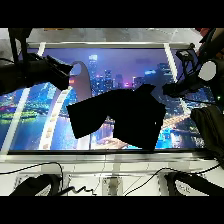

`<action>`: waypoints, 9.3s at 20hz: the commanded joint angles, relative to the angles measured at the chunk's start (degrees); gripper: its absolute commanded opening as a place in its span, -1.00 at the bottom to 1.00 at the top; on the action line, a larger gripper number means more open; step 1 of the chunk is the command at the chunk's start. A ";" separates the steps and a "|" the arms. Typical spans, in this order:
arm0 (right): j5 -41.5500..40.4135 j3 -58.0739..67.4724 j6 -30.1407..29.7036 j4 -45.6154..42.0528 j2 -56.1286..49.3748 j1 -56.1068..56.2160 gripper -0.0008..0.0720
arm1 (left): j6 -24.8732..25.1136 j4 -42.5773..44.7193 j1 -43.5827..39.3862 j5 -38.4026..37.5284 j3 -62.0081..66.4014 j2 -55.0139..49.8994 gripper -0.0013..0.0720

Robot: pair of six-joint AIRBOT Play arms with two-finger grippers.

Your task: Fold the clothes and pants, and hang the long-sleeved shirts on hangers.

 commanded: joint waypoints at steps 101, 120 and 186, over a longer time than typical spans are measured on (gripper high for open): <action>-4.42 -15.23 -13.88 6.71 9.18 -34.34 -0.92 | 6.97 -1.97 58.05 -12.28 -9.35 -15.17 -0.94; 9.64 -48.00 -14.97 4.90 16.26 -35.80 -0.92 | -2.32 38.62 58.47 -8.39 -29.97 -19.58 -0.94; -2.25 -27.69 -45.70 38.10 -24.70 -33.79 -0.91 | -18.67 -18.03 -13.92 30.56 31.32 -71.23 0.60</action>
